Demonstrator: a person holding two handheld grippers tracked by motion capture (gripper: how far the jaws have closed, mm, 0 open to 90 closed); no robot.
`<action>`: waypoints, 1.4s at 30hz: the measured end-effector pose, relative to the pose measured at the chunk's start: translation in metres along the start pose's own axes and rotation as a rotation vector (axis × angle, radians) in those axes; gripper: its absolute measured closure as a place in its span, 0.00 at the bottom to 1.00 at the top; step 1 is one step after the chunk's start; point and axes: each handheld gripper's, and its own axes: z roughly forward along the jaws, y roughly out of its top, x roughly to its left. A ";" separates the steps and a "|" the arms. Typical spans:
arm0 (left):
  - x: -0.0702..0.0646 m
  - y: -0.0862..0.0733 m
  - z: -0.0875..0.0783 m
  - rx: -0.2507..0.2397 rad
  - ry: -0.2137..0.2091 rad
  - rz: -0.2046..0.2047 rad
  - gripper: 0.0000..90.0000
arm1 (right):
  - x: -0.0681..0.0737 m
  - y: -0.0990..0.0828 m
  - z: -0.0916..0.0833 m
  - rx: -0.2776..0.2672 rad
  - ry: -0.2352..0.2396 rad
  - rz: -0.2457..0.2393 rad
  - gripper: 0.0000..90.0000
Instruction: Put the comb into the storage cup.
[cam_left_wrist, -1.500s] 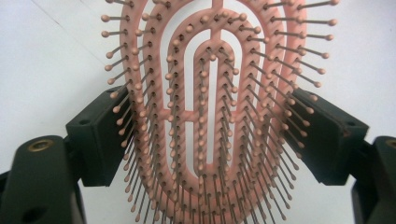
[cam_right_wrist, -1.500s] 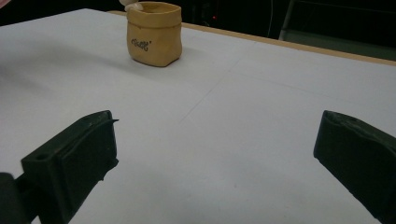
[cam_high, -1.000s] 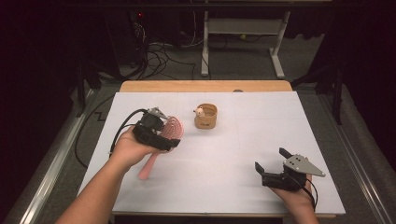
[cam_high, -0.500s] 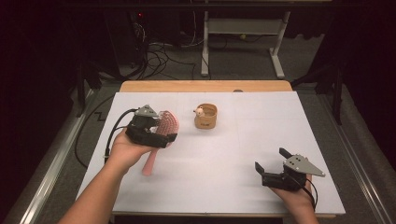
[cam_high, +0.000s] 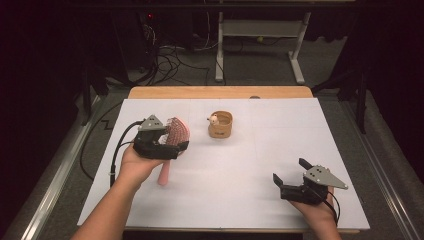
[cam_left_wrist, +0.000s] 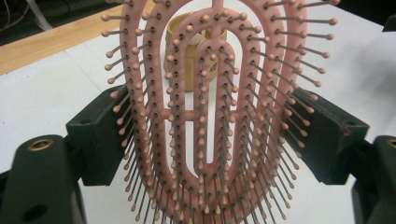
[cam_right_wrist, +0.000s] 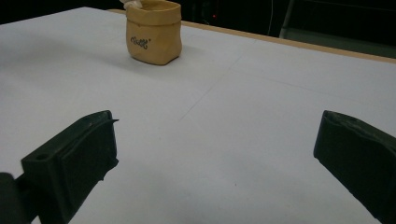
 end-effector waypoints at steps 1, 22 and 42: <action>0.000 -0.001 0.000 -0.012 -0.001 -0.001 0.22 | 0.000 0.000 0.000 0.000 0.000 0.000 0.00; -0.006 -0.018 -0.008 -0.204 0.042 0.010 0.22 | 0.002 0.000 0.001 0.004 0.005 -0.011 0.00; -0.012 -0.026 -0.004 -0.337 0.026 0.039 0.22 | 0.002 0.000 0.001 -0.007 -0.002 -0.011 0.00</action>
